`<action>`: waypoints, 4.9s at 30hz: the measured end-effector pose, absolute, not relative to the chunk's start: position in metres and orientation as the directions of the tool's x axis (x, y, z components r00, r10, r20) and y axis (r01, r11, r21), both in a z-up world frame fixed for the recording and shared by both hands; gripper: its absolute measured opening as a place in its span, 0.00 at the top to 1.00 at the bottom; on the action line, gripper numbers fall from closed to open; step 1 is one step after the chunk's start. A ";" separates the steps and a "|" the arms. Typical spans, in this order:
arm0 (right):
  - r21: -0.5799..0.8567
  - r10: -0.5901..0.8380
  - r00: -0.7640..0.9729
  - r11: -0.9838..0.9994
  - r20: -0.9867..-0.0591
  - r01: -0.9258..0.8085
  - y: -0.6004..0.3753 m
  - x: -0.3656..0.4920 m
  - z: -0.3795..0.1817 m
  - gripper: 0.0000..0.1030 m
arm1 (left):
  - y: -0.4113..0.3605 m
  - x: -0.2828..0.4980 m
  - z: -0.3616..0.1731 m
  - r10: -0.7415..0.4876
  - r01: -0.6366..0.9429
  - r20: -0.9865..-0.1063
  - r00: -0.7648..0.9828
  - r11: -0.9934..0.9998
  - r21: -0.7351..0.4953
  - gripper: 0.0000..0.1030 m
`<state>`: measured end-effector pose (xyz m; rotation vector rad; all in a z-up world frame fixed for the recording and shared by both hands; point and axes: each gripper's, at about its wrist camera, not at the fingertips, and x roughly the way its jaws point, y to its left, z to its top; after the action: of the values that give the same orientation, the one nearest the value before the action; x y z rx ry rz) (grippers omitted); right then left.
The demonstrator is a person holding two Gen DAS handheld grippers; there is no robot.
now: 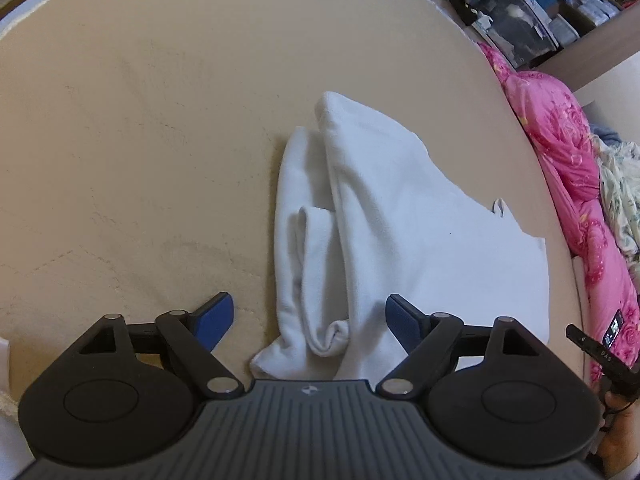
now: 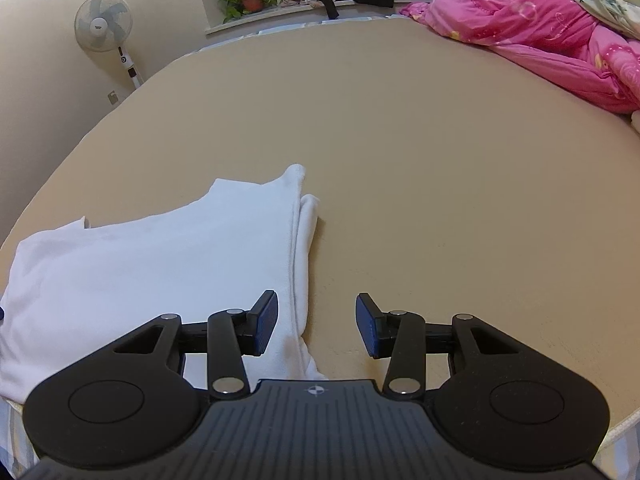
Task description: Fold small clothes
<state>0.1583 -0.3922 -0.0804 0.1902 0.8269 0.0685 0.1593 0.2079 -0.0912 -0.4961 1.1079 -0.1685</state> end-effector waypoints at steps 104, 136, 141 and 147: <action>0.526 0.509 0.555 0.838 -0.658 -0.144 -0.315 0.246 -0.119 0.90 | -0.063 0.095 -0.063 -0.554 0.588 -0.693 0.461 0.776 -0.229 0.95; 0.439 0.514 0.572 0.855 -0.640 -0.277 -0.360 0.110 -0.068 0.96 | 0.014 0.139 -0.067 -0.450 0.220 -0.697 0.559 0.891 -0.398 0.43; 0.596 0.617 0.663 0.741 -0.424 -0.309 -0.399 0.072 -0.039 0.96 | 0.012 0.122 -0.063 -0.481 0.235 -0.679 0.554 0.873 -0.427 0.32; 0.477 0.456 0.443 0.876 -0.772 -0.070 -0.405 0.084 -0.104 0.95 | -0.008 0.118 -0.082 -0.427 0.311 -0.779 0.459 0.899 -0.309 0.27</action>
<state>0.0840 -0.4055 -0.1039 0.4070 1.0685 0.3376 0.1176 -0.0081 -0.0823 -0.1285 0.9958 -0.4557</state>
